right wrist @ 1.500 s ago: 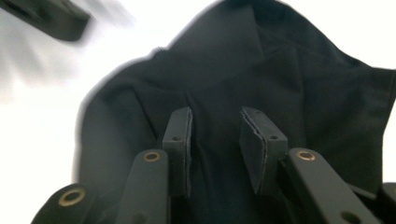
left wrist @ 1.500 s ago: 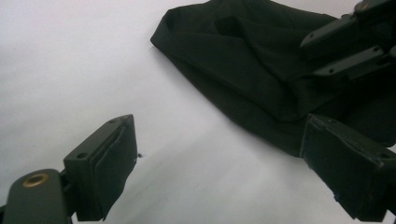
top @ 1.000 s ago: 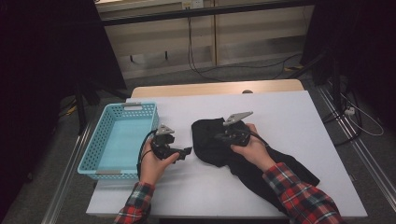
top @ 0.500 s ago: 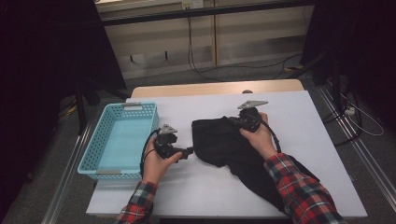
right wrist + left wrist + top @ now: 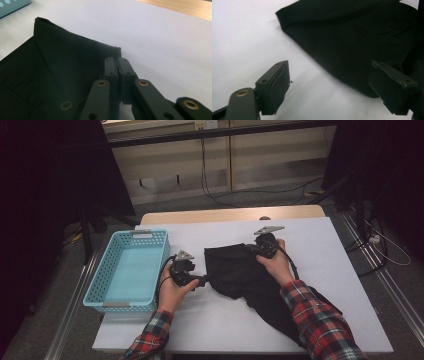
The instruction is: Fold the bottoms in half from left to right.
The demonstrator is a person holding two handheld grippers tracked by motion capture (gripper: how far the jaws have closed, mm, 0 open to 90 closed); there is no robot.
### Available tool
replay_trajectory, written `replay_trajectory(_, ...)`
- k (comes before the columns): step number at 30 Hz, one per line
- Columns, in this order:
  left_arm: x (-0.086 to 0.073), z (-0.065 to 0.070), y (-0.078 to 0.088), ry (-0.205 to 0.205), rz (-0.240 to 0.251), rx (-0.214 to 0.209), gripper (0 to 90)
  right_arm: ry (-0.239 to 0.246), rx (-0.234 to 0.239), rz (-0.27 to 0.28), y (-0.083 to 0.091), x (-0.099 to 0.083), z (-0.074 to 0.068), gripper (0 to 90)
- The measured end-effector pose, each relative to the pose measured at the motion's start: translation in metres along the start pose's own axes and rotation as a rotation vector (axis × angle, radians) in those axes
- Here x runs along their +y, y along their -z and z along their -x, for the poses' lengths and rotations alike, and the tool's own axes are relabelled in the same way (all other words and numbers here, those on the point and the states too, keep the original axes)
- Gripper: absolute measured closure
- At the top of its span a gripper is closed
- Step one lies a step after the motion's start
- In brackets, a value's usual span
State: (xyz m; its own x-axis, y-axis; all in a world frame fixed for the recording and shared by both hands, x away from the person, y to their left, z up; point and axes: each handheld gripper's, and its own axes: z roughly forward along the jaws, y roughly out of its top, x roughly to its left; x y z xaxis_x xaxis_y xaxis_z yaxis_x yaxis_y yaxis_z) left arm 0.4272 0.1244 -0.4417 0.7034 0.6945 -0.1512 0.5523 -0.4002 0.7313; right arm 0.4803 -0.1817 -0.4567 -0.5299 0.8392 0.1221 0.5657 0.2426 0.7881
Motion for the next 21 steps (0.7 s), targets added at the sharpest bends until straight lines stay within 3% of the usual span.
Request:
replay_trajectory(5,0.005,0.002,-0.010,-0.020,-0.003,0.009,22.0,-0.008,-0.019,0.008,0.005,0.001,-0.001,69.2)
replay_trajectory(7,0.008,0.001,-0.012,-0.050,0.000,0.033,26.8,0.007,-0.022,0.005,0.011,0.003,-0.002,62.2)
replay_trajectory(9,0.012,0.000,-0.016,-0.087,0.007,0.028,41.4,0.028,-0.032,-0.002,0.018,0.004,-0.004,54.1)
replay_trajectory(12,0.015,0.001,-0.023,-0.078,0.005,0.027,44.7,0.020,-0.012,0.026,0.032,0.004,-0.005,50.2)
replay_trajectory(13,0.017,0.002,-0.024,-0.097,0.003,0.033,48.1,0.026,-0.011,0.028,0.037,0.003,-0.006,46.9)
replay_trajectory(15,0.019,0.004,-0.029,-0.107,-0.002,0.028,50.6,0.038,-0.014,0.017,0.045,0.000,-0.007,42.4)
replay_trajectory(18,0.021,0.005,-0.034,-0.120,-0.009,0.056,57.5,0.052,-0.019,0.008,0.055,-0.007,-0.009,39.5)
replay_trajectory(21,0.018,0.006,-0.039,-0.119,-0.022,0.039,62.5,0.076,-0.034,-0.007,0.064,-0.016,-0.010,39.9)
